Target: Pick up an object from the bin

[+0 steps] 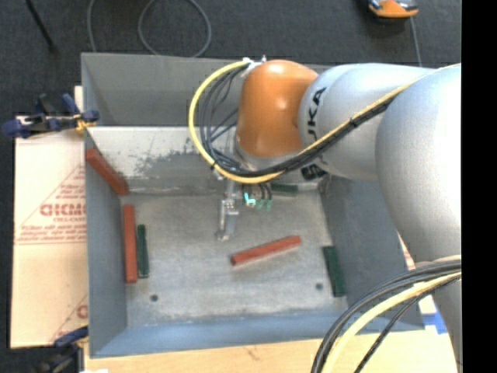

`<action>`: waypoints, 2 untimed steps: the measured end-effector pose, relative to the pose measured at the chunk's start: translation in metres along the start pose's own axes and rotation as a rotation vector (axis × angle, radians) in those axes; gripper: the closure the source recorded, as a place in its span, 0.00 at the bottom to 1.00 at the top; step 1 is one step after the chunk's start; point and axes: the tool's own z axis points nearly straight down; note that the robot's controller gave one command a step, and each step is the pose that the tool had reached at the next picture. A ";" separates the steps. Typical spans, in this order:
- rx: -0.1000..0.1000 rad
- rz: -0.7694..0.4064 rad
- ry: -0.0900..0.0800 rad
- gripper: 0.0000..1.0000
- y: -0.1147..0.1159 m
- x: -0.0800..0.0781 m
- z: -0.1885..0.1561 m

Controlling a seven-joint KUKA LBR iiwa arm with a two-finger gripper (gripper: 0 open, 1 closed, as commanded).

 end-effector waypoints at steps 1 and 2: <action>0.003 -0.011 0.005 0.00 -0.041 0.081 0.061; 0.003 0.046 -0.005 0.00 -0.100 0.083 0.057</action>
Offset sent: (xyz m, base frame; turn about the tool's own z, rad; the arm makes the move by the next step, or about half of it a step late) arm -0.0769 -0.0375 -0.0574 -0.0146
